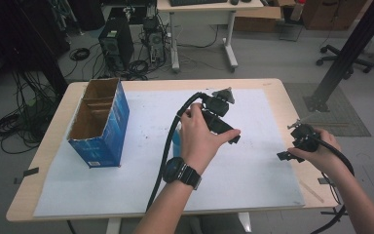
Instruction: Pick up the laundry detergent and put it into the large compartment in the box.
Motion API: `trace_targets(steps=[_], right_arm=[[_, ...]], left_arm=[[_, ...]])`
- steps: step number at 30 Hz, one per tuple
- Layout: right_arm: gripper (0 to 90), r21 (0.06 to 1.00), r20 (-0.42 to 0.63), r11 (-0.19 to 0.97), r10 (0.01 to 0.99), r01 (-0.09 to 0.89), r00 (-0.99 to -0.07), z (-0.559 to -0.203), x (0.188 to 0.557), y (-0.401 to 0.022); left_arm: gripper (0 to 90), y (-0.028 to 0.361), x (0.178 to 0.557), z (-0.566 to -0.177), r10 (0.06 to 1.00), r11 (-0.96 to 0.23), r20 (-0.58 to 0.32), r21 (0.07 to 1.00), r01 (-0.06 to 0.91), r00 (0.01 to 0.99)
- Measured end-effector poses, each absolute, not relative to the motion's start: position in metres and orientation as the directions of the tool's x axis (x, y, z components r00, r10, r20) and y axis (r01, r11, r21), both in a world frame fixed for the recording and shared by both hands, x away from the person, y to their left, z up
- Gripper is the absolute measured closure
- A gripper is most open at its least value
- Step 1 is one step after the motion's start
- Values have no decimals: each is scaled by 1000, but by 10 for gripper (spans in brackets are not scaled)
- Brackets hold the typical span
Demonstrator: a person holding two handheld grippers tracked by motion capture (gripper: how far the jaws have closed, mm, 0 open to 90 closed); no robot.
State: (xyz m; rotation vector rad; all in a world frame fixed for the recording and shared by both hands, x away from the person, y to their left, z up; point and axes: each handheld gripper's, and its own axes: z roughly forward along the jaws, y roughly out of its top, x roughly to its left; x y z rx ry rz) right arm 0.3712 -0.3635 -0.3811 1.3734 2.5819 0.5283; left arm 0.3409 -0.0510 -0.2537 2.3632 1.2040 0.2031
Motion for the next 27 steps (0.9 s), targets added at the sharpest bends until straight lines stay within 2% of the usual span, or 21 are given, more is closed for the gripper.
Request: trace_targets(steps=[27], right_arm=[[144,380,10,523,822,763,-569,-382,373,-359]], left_arm=[[84,-41,341,-250,783,-496,-95,501,710,614]])
